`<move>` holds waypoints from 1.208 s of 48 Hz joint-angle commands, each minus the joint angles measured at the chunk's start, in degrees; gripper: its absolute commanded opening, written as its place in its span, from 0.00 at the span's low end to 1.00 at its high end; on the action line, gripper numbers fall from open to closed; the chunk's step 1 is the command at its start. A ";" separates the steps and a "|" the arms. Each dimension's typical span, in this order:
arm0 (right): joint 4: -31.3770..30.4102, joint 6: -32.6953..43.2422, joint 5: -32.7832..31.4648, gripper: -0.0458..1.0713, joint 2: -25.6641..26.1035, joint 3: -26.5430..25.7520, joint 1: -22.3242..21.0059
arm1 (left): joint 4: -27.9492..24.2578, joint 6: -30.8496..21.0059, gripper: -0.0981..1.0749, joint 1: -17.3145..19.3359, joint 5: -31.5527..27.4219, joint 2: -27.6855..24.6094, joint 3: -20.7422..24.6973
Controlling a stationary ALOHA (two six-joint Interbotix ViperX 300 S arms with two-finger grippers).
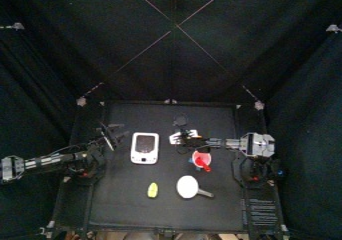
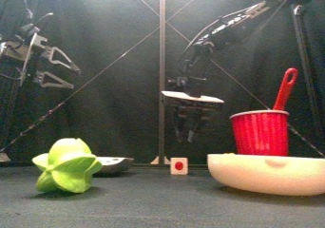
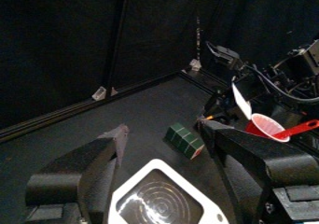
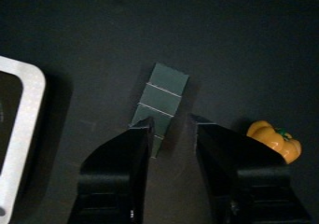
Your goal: Grab sushi roll
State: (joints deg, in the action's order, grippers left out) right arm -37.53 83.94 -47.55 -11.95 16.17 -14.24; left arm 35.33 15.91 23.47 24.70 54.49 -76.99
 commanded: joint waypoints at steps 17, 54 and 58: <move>2.20 -0.62 6.50 0.84 -2.46 -1.67 -1.76 | -0.09 0.09 0.90 0.26 0.18 -0.18 0.79; 2.99 -0.70 8.44 0.82 -6.15 -2.02 -3.08 | -0.18 0.09 0.90 0.26 0.18 -0.18 0.70; 2.99 -0.70 8.79 0.79 -6.33 -2.11 -2.99 | -0.18 0.09 0.90 0.26 0.18 -0.18 0.70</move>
State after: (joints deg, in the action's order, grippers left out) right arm -34.45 83.32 -39.20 -19.42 15.29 -16.79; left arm 35.33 15.91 23.55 24.70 54.49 -76.99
